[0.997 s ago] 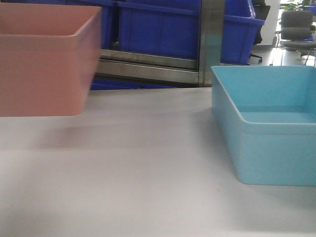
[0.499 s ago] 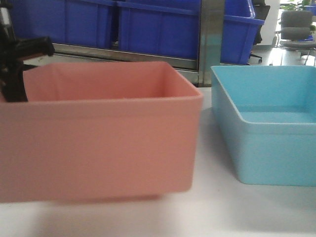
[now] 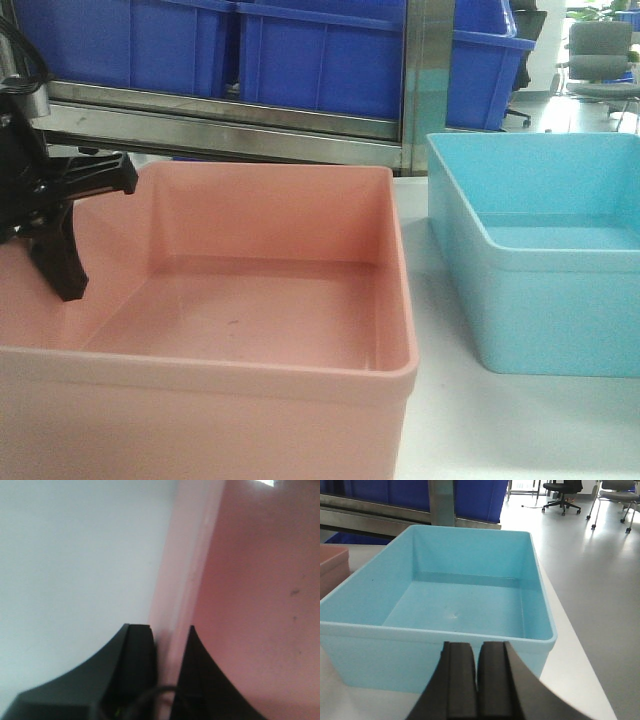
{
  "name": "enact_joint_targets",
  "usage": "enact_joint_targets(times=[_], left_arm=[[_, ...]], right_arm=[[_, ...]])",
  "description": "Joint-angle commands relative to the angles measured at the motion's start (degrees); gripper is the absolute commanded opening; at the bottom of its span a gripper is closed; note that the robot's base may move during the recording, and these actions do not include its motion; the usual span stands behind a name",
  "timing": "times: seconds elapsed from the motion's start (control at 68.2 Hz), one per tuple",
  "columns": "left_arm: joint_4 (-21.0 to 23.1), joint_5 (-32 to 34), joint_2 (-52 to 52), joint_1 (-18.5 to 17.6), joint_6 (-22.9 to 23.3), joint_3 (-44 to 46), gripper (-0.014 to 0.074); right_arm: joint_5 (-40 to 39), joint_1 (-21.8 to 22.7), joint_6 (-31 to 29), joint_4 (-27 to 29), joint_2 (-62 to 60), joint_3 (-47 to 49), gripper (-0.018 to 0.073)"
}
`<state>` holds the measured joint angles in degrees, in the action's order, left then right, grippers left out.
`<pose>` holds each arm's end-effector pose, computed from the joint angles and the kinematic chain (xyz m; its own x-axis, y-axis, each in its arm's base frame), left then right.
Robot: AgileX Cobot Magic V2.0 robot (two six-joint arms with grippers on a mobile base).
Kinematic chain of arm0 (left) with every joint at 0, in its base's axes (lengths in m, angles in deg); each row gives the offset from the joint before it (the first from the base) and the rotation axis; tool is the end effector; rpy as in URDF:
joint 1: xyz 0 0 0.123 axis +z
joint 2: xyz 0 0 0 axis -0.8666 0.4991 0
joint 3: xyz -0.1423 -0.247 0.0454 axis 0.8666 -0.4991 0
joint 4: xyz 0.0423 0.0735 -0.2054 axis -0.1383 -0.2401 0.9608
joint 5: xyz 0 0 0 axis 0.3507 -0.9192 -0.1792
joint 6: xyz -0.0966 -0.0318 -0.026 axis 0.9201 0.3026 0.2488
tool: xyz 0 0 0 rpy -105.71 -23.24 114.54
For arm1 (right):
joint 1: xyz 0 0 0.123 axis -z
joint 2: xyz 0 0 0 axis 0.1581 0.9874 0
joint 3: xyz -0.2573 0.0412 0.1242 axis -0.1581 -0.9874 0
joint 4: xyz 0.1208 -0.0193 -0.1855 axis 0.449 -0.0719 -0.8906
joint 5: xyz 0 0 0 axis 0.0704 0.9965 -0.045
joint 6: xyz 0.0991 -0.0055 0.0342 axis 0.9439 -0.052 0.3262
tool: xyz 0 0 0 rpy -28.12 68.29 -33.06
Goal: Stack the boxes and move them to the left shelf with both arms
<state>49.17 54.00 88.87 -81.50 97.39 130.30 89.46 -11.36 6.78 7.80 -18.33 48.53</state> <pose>0.2590 -0.1113 0.2155 -0.9364 -0.1374 -0.3228 -0.0513 0.9638 -0.2616 0.0370 0.0020 0.1922 -0.0604 0.0149 -0.9981 -0.0431 0.9989 0.0175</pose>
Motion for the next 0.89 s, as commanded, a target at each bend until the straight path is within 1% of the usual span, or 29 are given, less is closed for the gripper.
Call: enact_joint_targets(times=[0.0, 0.191, 0.337, 0.689, 0.748, 0.821, 0.88], left_arm=[[1.6, 4.4, -2.1, -0.3, 2.6, 1.6, -0.0001], [1.5, 5.1, -2.1, 1.0, 4.5, 1.6, -0.0001], [1.4, 4.6, -2.1, 2.0, 4.1, 1.6, -0.0001], [-6.0, 0.2, -2.1, 2.0, 3.6, 1.6, 0.0006], [-6.5, -0.3, -2.1, 2.0, 3.6, 1.6, 0.0031], [-6.8, -0.4, -2.1, 2.0, 1.6, 1.6, 0.0097], [-6.8, -0.6, -2.1, 2.0, 1.4, 1.6, 0.0166]], right_arm=[[-5.5, 0.3, -0.2, 0.0, -1.2, 1.0, 0.0055], [-5.5, 0.3, -0.2, 0.0, -1.2, 1.0, 0.0055], [-5.5, 0.3, -0.2, 0.0, -1.2, 1.0, 0.0055], [-5.5, 0.3, -0.2, 0.0, -1.2, 1.0, 0.0055], [-5.5, 0.3, -0.2, 0.0, -1.2, 1.0, 0.0055], [-5.5, 0.3, -0.2, 0.0, -1.2, 1.0, 0.0055], [-5.5, 0.3, -0.2, 0.0, -1.2, 1.0, 0.0055]])
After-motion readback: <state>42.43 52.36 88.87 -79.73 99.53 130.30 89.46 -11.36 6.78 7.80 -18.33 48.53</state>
